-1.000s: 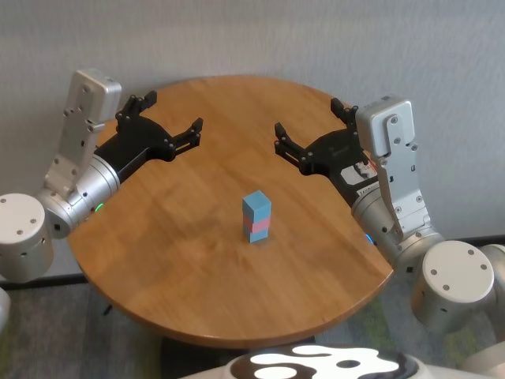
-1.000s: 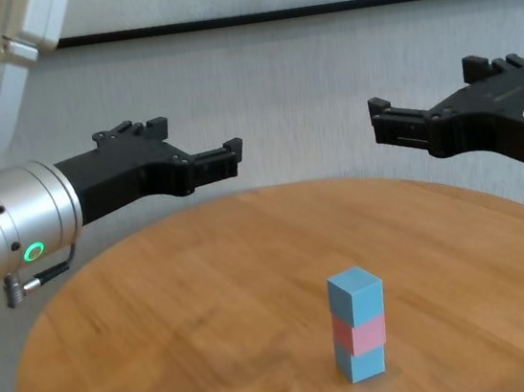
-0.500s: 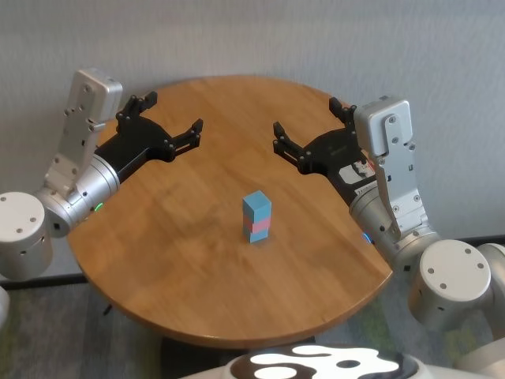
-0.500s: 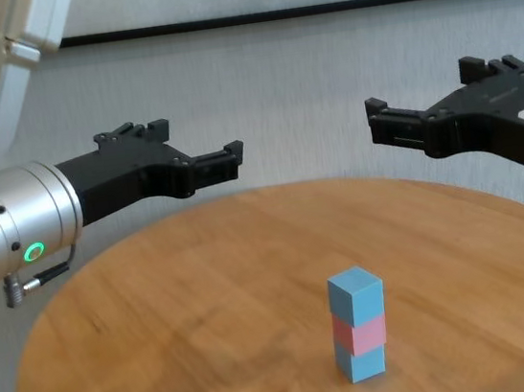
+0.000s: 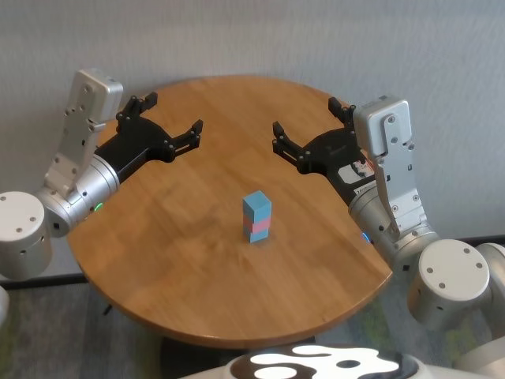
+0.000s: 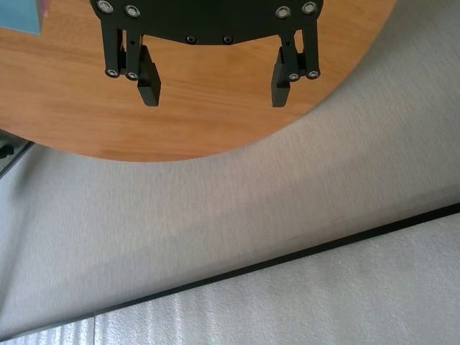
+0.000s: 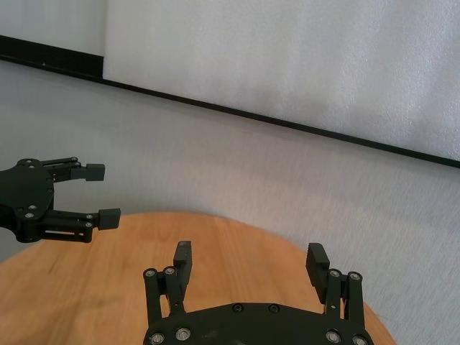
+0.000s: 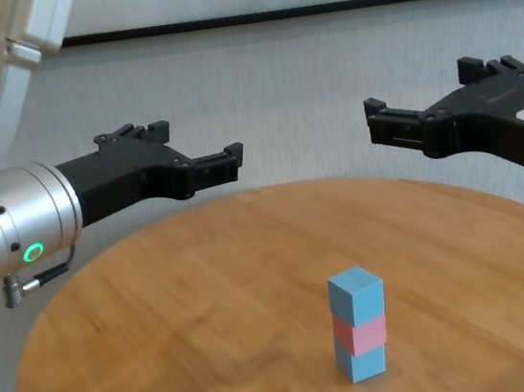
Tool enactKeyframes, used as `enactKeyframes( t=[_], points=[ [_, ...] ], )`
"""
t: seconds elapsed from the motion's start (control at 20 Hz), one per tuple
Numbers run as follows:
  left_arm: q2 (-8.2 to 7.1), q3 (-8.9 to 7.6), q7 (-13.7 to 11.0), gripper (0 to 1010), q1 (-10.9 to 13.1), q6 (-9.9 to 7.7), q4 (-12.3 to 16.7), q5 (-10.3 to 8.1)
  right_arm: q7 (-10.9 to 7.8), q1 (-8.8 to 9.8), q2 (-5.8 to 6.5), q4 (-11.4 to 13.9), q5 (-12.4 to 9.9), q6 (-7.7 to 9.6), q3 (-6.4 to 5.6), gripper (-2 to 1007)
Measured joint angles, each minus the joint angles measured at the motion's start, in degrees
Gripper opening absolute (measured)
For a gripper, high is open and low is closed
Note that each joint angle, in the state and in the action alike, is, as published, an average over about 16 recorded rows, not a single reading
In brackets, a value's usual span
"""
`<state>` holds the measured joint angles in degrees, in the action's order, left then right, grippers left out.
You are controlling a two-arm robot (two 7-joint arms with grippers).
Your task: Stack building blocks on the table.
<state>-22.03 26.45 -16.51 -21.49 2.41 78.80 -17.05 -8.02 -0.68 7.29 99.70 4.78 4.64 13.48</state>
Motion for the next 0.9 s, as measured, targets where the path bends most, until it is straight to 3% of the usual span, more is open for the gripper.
enactKeyframes(
  t=[0.9],
  points=[
    [0.88,-0.33,-0.9,1000,0.4,-1.05,-0.4,-0.52,-0.24,-0.06,-0.05,-0.1,0.0,0.22,0.1,1005]
  ],
)
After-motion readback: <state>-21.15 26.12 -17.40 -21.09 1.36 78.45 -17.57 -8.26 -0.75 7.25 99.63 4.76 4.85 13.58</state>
